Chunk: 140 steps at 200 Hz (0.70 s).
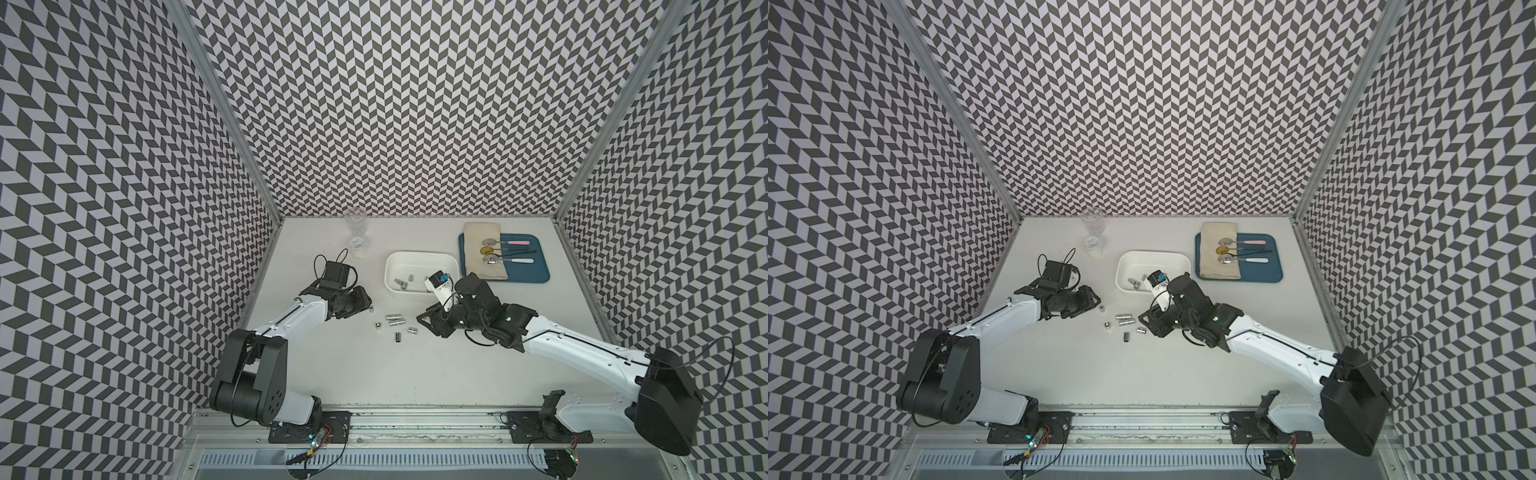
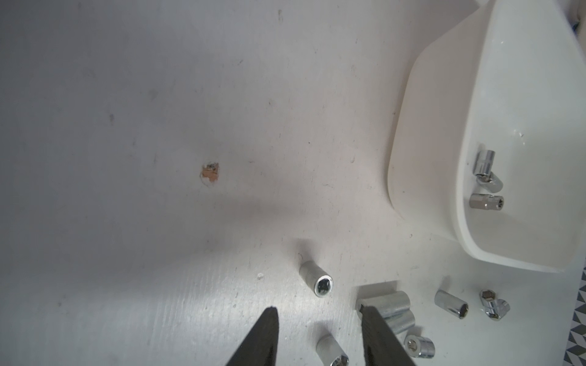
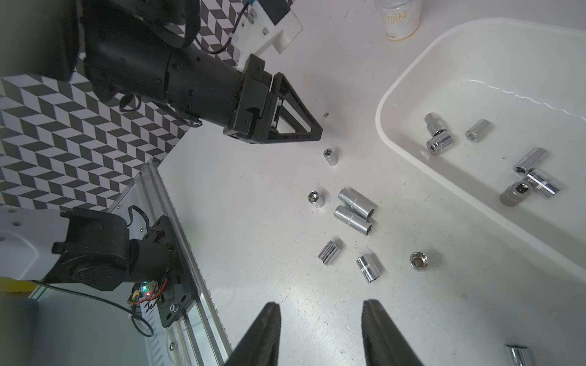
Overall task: Put the socket on the desktop into the storage box
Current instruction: Pick up the socket head at the center of the board.
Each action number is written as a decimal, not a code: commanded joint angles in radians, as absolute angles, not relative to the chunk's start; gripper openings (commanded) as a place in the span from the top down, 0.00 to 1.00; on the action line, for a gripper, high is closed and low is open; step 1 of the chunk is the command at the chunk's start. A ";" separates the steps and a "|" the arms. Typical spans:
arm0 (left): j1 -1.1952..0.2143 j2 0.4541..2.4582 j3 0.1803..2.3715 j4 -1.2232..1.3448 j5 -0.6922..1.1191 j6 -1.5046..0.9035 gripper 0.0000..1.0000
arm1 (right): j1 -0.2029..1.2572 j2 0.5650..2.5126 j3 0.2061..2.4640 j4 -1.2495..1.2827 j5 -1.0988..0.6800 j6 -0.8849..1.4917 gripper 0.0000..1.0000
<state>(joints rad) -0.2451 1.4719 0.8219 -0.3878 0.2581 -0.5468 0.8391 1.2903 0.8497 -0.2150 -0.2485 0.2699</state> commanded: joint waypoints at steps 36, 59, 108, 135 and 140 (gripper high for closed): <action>-0.324 1.579 0.942 -0.480 0.148 -0.506 0.56 | 0.862 1.243 0.772 -0.133 -0.229 0.304 0.55; -0.347 1.617 0.969 -0.503 0.108 -0.499 0.57 | 0.862 1.232 0.758 -0.128 -0.231 0.308 0.55; -0.376 1.656 0.985 -0.520 0.030 -0.495 0.59 | 0.862 1.218 0.753 -0.129 -0.229 0.305 0.55; -0.386 1.680 0.992 -0.520 0.015 -0.491 0.62 | 0.862 1.218 0.752 -0.126 -0.226 0.306 0.55; -0.387 1.682 0.993 -0.519 0.010 -0.492 0.62 | 0.862 1.218 0.752 -0.126 -0.226 0.307 0.55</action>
